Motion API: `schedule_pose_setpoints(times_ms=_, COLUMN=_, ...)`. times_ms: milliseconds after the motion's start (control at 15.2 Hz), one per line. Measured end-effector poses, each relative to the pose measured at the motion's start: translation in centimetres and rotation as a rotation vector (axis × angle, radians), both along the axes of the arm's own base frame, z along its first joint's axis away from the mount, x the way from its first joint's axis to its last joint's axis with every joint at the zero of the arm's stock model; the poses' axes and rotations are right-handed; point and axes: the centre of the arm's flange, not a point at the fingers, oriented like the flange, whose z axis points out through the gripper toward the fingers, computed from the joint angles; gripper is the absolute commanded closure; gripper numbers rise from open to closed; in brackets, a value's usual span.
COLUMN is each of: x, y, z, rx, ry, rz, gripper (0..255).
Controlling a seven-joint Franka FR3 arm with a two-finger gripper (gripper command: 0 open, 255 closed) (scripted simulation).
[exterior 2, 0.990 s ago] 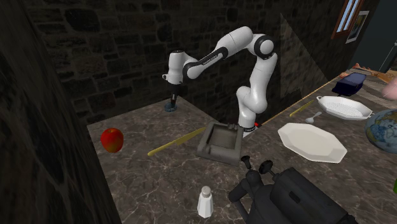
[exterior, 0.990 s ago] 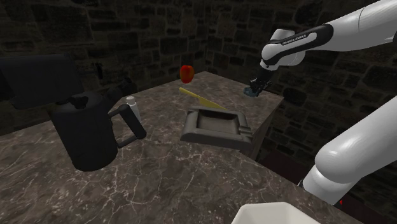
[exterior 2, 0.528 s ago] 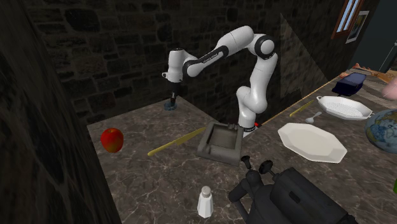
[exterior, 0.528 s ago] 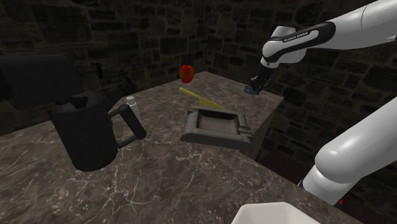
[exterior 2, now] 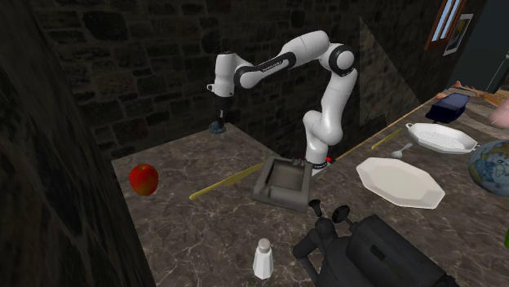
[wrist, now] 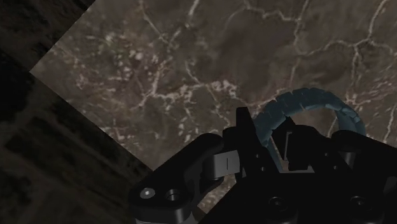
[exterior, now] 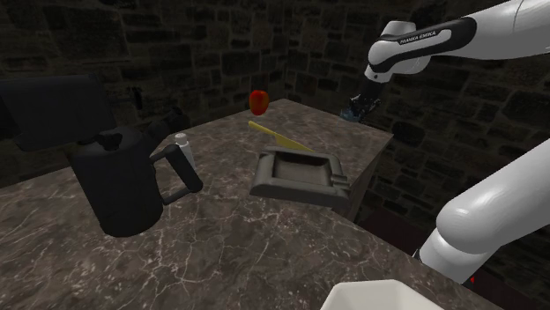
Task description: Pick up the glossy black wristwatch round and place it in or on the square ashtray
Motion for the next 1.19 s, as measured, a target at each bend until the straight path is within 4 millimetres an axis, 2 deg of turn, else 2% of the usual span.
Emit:
schedule_pose_setpoints(times_ms=792, x=0.1, y=0.0, z=6.3, rx=0.000, ry=0.000, rz=0.000, gripper=255)
schedule_pose_setpoints(times_ms=1056, x=-1.0, y=3.6, z=6.6, rx=0.001, ry=0.000, rz=0.001, gripper=255)
schedule_pose_setpoints(times_ms=1188, x=-1.6, y=6.3, z=6.4, rx=0.001, ry=0.000, rz=0.002, gripper=255)
